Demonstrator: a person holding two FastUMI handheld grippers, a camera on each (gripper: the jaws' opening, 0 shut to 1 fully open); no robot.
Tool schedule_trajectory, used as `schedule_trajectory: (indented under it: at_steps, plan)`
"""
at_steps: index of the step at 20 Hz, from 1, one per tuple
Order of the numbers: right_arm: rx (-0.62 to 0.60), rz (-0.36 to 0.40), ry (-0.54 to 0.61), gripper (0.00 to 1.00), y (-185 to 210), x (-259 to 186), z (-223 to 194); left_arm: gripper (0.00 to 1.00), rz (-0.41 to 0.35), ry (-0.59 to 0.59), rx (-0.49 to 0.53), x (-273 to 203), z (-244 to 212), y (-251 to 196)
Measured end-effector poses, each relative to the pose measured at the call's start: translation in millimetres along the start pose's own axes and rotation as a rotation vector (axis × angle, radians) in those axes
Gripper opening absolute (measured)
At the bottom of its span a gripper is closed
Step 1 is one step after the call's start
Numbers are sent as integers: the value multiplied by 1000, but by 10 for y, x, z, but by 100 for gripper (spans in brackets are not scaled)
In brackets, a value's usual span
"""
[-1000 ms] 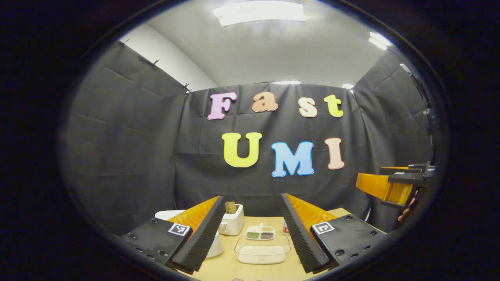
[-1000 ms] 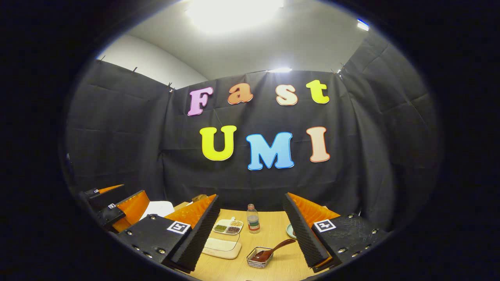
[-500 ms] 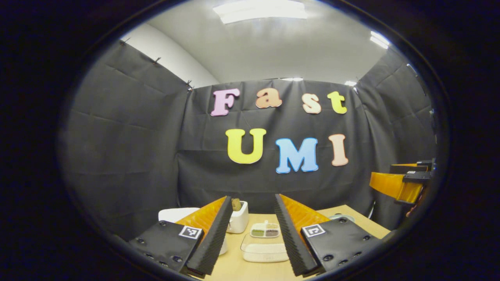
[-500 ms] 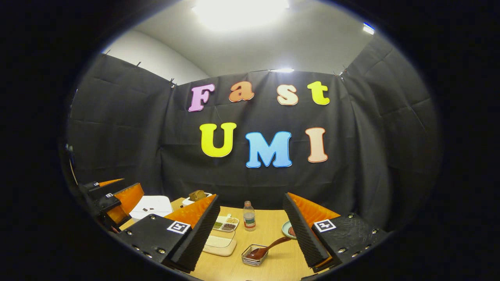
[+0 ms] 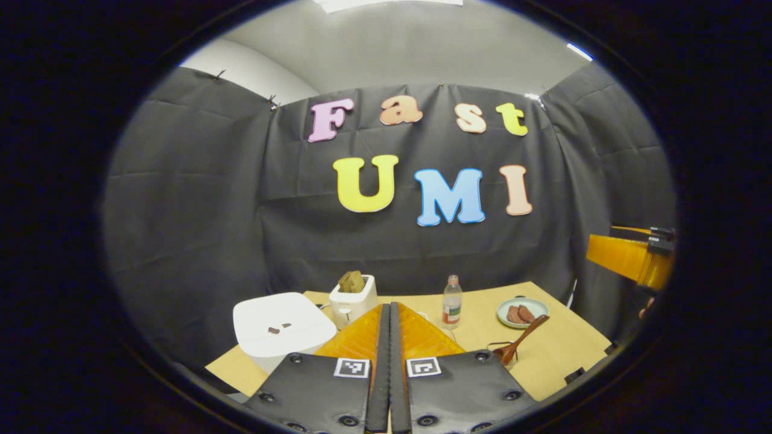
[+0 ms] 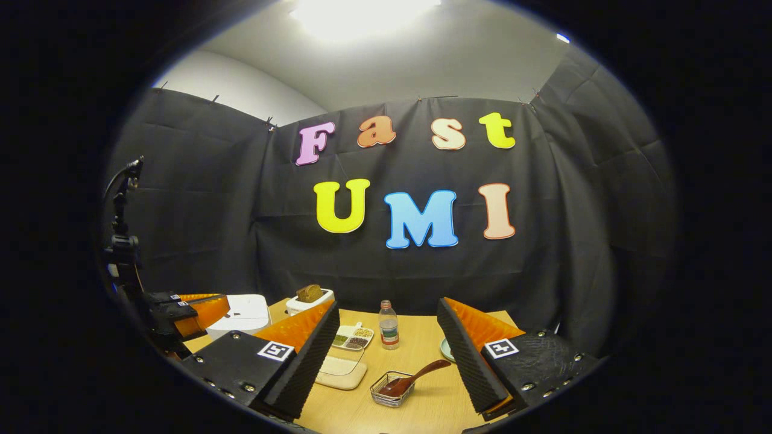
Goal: Close the left gripper, press the button to open the rice cooker; take a wooden spoon from the chopstick holder with the right hand, scoop a spoonful of rice and pour it into the rice cooker, then put the wooden spoon back into the chopstick holder.
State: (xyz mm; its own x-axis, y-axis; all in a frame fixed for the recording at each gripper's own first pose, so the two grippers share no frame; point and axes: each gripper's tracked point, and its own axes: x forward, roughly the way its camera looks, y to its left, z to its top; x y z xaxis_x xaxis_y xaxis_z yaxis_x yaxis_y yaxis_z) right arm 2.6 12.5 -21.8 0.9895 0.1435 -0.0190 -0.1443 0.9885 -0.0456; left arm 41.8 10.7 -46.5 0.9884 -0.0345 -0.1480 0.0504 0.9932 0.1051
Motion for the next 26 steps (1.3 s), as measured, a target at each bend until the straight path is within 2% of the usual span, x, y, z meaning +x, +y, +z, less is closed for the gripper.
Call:
schedule_trajectory:
  at_steps: [3,7,10,11,17,20,21,26]
  plan:
    - [12,19,29,99,-35,49,-97,8,24,52,-22,110,-136,147]
    - [-3,-44,59,99,-76,97,-166,8,45,131,-97,302,-345,559]
    - [-10,-58,56,99,49,128,-145,8,59,216,-195,536,-593,953]
    - [-16,-62,60,96,81,142,-170,9,57,240,-218,615,-638,1071]
    - [-5,-99,86,99,169,199,-287,8,118,325,-285,1121,-838,1876]
    - [1,-125,101,96,128,206,-349,8,120,398,-369,1416,-1057,2106]
    - [-1,-136,103,99,95,212,-358,8,124,418,-391,1503,-1119,2170]
    - [0,-189,117,96,-70,256,-399,8,136,488,-429,1794,-1368,2353]
